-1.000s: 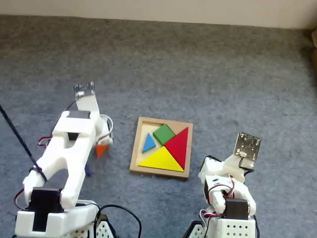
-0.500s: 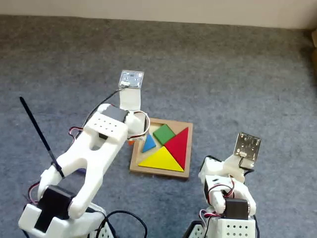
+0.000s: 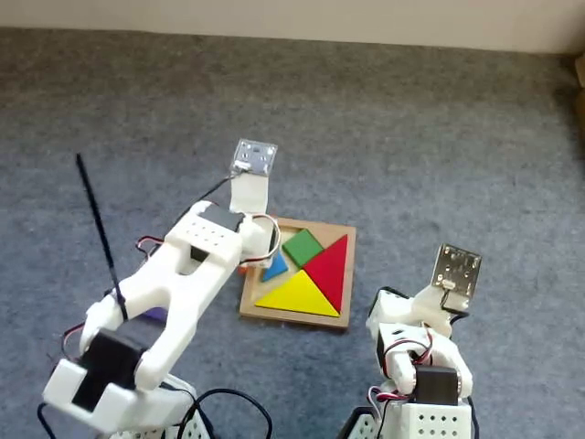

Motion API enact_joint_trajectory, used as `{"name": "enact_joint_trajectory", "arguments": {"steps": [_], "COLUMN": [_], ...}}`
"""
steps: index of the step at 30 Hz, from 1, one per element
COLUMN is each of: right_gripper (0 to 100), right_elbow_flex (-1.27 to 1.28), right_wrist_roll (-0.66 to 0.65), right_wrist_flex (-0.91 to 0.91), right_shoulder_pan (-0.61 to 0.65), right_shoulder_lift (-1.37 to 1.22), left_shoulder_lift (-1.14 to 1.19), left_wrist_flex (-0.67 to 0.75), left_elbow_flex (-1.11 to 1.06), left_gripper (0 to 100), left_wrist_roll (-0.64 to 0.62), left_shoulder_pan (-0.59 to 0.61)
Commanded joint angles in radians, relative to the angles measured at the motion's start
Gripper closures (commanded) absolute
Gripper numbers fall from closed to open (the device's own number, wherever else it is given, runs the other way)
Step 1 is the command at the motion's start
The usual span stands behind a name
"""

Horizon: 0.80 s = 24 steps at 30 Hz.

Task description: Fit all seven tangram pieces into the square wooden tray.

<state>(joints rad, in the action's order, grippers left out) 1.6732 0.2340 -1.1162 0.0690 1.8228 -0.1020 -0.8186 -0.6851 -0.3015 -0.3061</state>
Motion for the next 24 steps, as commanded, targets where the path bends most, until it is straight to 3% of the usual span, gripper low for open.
{"name": "enact_joint_trajectory", "arguments": {"steps": [1, 8, 15, 24], "right_gripper": [96.7, 96.7, 96.7, 96.7], "right_elbow_flex": [0.140, 0.140, 0.140, 0.140], "right_wrist_roll": [0.006, 0.006, 0.006, 0.006], "right_wrist_flex": [0.001, 0.001, 0.001, 0.001], "right_shoulder_pan": [-0.013, -0.013, -0.013, -0.013], "right_shoulder_lift": [0.013, 0.013, 0.013, 0.013], "left_shoulder_lift": [0.042, 0.047, 0.048, 0.047], "left_wrist_flex": [0.014, -0.017, -0.164, -0.166], "left_elbow_flex": [0.015, 0.016, 0.096, 0.102], "left_gripper": [99, 99, 99, 99], "left_wrist_roll": [0.017, 0.017, 0.014, 0.011], "left_shoulder_pan": [-0.028, -0.039, -0.188, -0.206]}}
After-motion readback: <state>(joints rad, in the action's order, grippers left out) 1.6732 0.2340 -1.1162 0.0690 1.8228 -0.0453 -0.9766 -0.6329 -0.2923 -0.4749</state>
